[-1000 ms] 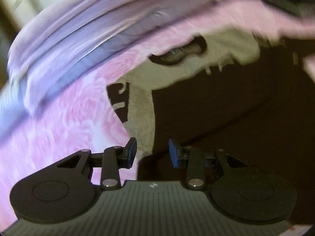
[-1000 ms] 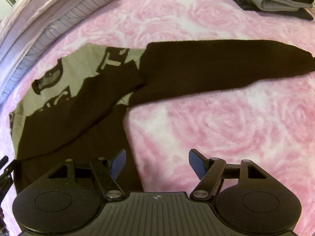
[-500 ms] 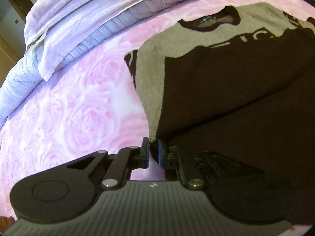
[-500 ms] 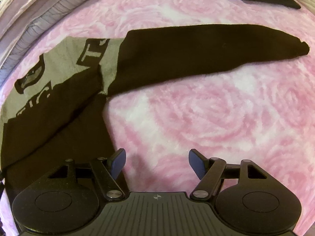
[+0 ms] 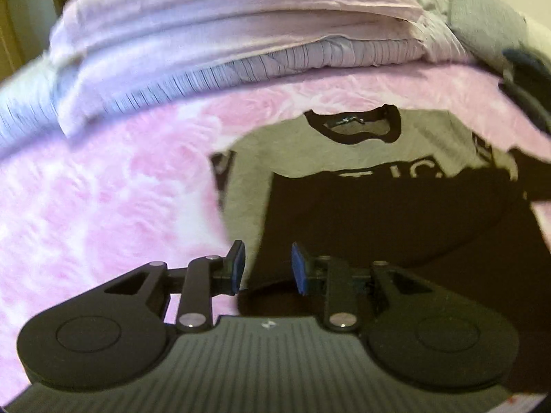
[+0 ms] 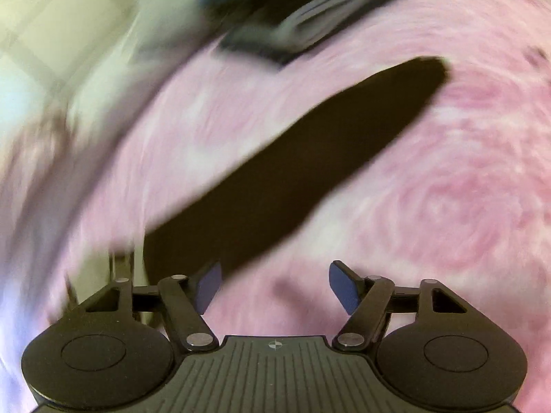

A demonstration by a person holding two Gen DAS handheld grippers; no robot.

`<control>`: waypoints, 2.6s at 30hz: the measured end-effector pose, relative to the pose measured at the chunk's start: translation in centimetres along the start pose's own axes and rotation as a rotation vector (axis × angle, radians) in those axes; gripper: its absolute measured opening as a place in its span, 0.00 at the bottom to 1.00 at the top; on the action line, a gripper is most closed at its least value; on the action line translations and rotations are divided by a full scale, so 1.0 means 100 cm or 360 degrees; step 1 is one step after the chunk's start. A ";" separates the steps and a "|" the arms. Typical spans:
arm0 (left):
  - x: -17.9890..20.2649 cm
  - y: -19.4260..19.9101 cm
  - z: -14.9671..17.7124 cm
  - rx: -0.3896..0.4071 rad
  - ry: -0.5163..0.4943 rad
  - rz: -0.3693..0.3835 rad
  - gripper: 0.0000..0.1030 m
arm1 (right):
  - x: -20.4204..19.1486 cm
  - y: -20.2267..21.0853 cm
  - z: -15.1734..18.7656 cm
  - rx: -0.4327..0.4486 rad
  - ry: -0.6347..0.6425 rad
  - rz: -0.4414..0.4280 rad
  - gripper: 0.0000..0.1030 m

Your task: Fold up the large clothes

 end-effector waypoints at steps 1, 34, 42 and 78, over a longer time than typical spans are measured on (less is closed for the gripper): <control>0.003 -0.009 0.002 -0.0037 0.0059 0.0031 0.25 | 0.011 -0.001 -0.013 0.0065 -0.0102 -0.0038 0.53; -0.061 0.018 0.063 -0.0398 0.0913 0.0115 0.22 | -0.272 -0.042 0.256 -0.0577 0.2021 -0.0411 0.59; -0.049 0.005 0.022 -0.0291 0.0976 0.0240 0.28 | -0.207 -0.068 0.160 -0.0434 0.2046 -0.0068 0.57; -0.047 0.127 0.216 -0.0809 0.1065 0.0506 0.22 | -0.004 0.110 0.195 -0.0945 0.0329 -0.0205 0.34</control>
Point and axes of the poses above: each gripper's, at about its wrist camera, not at the fingertips, and y roughly against the way its jaws point, x to its right, z to its underside, the point moved 10 cm from there along -y, roughly the way its jaws point, and after that the axes turned 10 degrees about -z, right-handed, at the moved point
